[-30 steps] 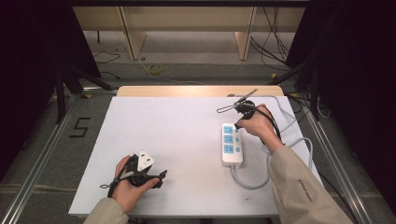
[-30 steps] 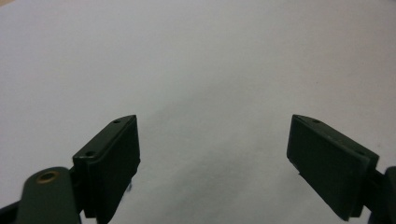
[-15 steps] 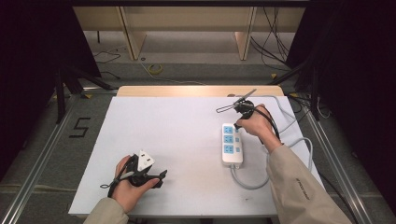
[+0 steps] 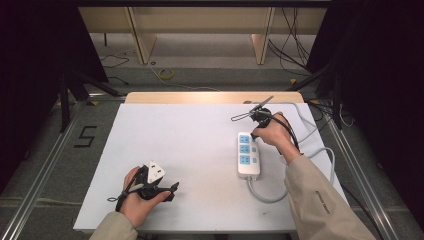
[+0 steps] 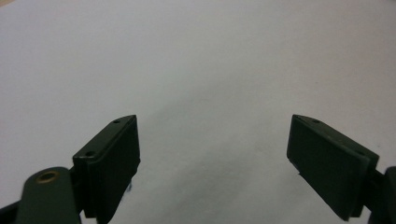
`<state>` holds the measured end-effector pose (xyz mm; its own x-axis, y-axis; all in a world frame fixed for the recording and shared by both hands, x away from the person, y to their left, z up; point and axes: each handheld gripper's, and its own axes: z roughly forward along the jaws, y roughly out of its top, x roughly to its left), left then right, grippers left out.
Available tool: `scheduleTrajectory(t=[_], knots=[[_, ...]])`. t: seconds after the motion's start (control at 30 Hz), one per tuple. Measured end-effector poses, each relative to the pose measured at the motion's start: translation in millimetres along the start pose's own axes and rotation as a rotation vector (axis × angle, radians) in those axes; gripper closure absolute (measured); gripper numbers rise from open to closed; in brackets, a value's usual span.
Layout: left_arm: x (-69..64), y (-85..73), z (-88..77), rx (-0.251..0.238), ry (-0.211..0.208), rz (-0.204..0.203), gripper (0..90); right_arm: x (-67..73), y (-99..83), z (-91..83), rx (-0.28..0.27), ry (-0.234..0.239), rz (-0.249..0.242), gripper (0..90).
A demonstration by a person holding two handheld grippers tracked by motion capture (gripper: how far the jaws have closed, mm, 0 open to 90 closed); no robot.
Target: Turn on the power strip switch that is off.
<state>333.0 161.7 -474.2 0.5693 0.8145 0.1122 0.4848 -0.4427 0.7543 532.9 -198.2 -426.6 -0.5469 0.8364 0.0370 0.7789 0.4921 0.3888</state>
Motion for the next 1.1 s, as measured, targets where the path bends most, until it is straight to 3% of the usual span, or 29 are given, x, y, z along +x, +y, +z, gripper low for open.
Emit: scheduleTrajectory(t=[1.1], knots=[[-0.2,0.5,-0.6,0.003,-0.001,0.01,17.0,-0.7,0.4,4.9,0.014,0.005,0.018,90.0]])
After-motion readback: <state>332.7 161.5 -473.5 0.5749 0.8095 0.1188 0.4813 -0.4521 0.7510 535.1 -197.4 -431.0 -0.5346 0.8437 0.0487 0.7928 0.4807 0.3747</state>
